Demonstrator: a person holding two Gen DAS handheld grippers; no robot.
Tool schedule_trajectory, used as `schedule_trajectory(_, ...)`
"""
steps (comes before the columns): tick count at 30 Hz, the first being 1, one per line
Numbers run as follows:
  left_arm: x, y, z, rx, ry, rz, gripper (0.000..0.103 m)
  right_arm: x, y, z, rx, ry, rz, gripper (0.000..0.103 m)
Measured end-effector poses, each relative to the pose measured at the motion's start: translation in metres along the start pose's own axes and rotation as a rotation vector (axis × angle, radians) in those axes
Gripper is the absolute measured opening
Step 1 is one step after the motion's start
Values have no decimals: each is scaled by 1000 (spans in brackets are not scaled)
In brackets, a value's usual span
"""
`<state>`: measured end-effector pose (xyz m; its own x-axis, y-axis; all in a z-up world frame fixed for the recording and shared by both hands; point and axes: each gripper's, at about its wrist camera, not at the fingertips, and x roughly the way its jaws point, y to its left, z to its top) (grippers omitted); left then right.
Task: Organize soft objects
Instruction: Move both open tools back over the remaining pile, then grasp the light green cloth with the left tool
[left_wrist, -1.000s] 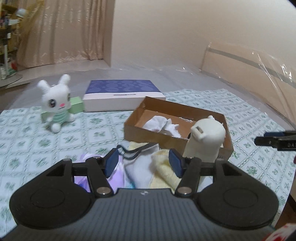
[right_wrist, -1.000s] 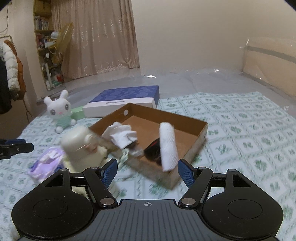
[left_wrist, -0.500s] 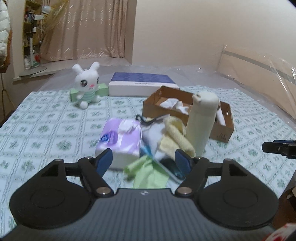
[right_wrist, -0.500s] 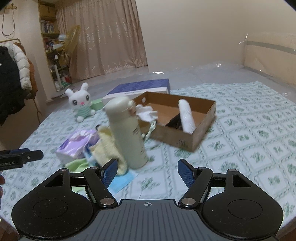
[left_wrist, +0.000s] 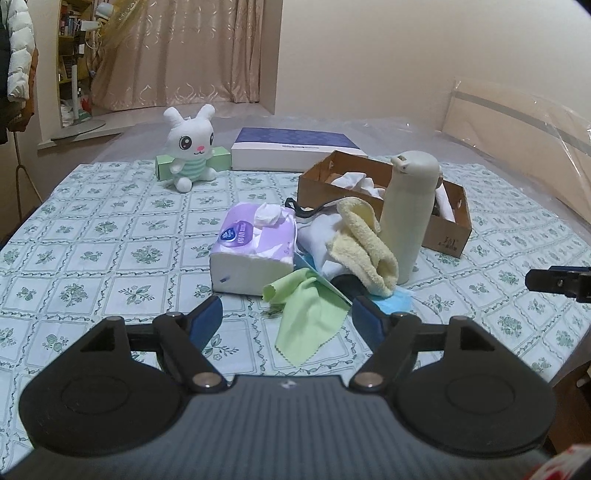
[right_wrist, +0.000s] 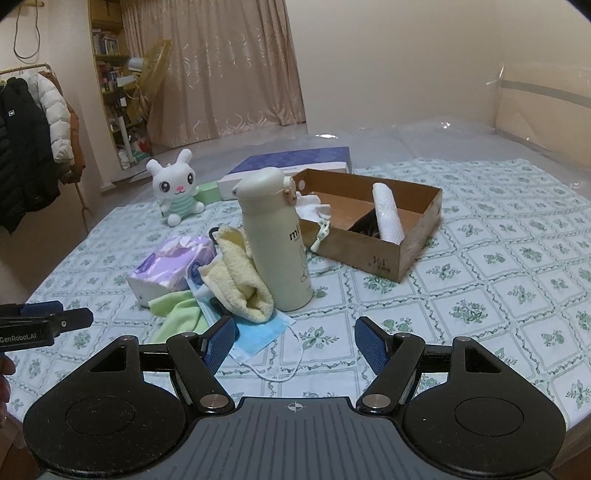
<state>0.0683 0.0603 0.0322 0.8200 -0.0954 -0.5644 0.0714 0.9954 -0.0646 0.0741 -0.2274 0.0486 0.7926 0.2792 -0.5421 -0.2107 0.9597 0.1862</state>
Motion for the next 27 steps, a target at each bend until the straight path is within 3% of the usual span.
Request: schedule_trajectory(27, 36, 0, -11, 41, 51, -16, 75, 36, 8, -13, -46, 68, 21, 72)
